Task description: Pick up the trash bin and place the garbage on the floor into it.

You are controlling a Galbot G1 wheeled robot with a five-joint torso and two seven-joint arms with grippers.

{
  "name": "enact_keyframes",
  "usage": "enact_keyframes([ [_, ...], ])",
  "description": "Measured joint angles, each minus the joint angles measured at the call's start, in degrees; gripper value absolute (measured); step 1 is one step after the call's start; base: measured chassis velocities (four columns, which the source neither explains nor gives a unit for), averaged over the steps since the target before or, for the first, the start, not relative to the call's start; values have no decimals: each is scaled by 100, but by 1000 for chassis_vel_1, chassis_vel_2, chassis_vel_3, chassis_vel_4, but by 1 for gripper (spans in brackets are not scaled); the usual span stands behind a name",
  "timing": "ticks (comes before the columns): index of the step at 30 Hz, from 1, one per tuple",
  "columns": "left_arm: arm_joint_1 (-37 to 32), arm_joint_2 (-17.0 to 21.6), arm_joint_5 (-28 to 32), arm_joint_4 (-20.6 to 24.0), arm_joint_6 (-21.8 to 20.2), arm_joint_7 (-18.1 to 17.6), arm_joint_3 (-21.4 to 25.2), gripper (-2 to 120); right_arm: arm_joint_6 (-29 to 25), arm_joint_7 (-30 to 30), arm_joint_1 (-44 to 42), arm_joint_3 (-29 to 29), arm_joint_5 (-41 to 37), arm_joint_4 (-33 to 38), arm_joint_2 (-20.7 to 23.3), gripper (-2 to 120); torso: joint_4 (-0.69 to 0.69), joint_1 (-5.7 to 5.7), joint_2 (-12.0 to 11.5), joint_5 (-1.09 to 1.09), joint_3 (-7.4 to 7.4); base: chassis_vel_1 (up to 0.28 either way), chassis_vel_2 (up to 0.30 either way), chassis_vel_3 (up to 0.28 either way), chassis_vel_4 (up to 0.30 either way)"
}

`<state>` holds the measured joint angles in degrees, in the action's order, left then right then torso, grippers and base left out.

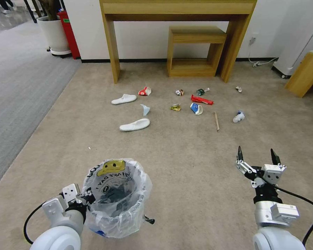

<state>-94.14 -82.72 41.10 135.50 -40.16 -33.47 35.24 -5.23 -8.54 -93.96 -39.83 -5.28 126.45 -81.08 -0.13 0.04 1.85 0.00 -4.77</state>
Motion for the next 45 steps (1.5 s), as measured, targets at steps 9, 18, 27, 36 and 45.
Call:
enact_keyframes([
  [9, -18, 32, -13, -31, -3, -22, 64, 1, 78, -4, 15, 13, 1, -23, -17, 100, 0, 0, 0, 0, 0, 0, 0, 0, 0],
  [18, -32, 62, -43, -40, 1, -22, 99, 1, 220, -24, 51, 16, -46, 2, -23, 100, 0, 0, 0, 0, 0, 0, 0, 0, 0],
  [27, -28, 61, -85, -68, 27, -8, 98, 1, 226, -22, 85, 22, -64, -18, -23, 100, 0, 0, 0, 1, -1, 113, 110, -107, -117],
  [36, -26, 42, -155, -103, 71, 11, 93, 1, 133, 13, 117, 25, -66, -81, -12, 100, 0, -1, 0, -3, 0, 218, 224, -213, -225],
  [45, -17, 34, -153, -125, 81, 18, 164, 1, -66, 89, 137, 25, -107, -127, 18, 100, 0, -1, 0, 1, 0, 44, 46, -38, -48],
])
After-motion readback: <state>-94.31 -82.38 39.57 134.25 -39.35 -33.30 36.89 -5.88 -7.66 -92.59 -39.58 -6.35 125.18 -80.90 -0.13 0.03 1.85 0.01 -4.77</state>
